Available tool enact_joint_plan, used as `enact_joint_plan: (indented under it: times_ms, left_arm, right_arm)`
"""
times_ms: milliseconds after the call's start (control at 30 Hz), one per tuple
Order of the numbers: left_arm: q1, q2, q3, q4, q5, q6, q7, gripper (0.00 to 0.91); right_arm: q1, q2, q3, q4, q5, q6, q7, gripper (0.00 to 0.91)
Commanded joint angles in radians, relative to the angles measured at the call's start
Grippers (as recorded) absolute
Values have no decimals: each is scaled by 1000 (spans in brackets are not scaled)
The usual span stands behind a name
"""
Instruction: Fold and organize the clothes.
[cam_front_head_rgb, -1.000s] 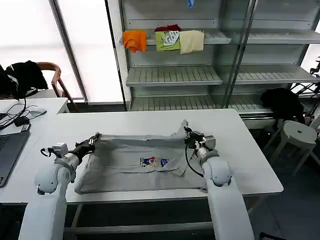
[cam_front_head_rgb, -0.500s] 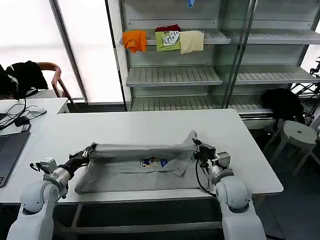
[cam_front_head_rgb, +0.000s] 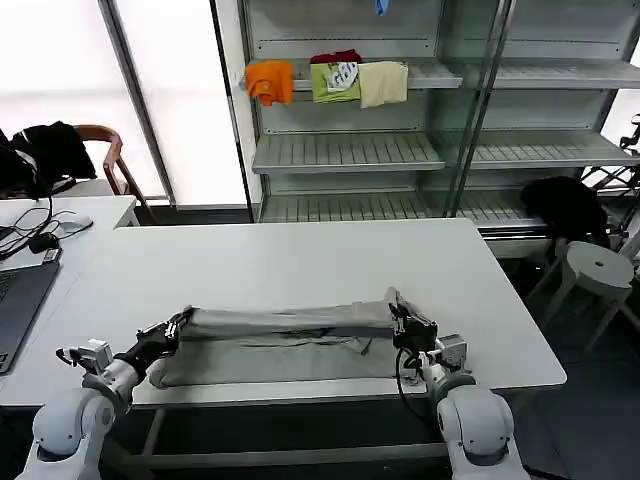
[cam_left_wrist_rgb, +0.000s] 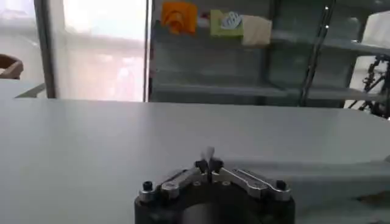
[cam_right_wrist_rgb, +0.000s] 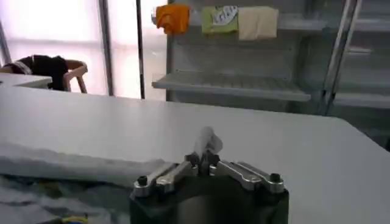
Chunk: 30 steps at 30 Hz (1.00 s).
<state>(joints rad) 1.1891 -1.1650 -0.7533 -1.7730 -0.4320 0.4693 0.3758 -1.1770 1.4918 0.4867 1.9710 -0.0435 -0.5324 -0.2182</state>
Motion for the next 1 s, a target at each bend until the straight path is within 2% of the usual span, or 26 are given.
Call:
enact_joint_plan:
  times_ms: [33, 233, 400, 433, 600, 767, 867, 900, 967, 1000]
  left_arm:
    - [48, -3, -13, -41, 19, -12, -9, 907]
    - [66, -3, -37, -78, 35, -10, -34, 907]
    - [105, -32, -53, -118, 88, -5, -90, 907]
    - [113, -40, -53, -124, 89, 4, -117, 907]
    - [134, -93, -24, -130, 162, 11, -209, 907]
    - [133, -128, 4, -118, 180, 17, -250, 907]
    - [125, -138, 12, -104, 186, 15, -265, 907]
    - [123, -140, 12, -101, 186, 15, -266, 867]
    - [121, -142, 15, -97, 186, 15, -267, 534]
    - [121, -143, 16, -97, 186, 15, -267, 312]
  right_arm:
    - [-40, 3, 3, 8, -61, 25, 10, 907]
    - [-51, -3, 46, 9, -68, 30, 36, 907]
    - [-52, -29, 119, 6, -57, 34, 49, 907]
    - [-51, -36, 133, 9, -44, 34, 51, 907]
    - [-29, -62, 209, 48, 131, 11, 52, 907]
    - [-4, -62, 240, 93, 217, -23, 66, 907]
    - [4, -58, 245, 112, 230, -30, 71, 907]
    - [4, -57, 244, 116, 231, -32, 72, 907]
    - [6, -54, 241, 121, 231, -32, 73, 907]
    - [7, -53, 239, 121, 231, -32, 73, 907]
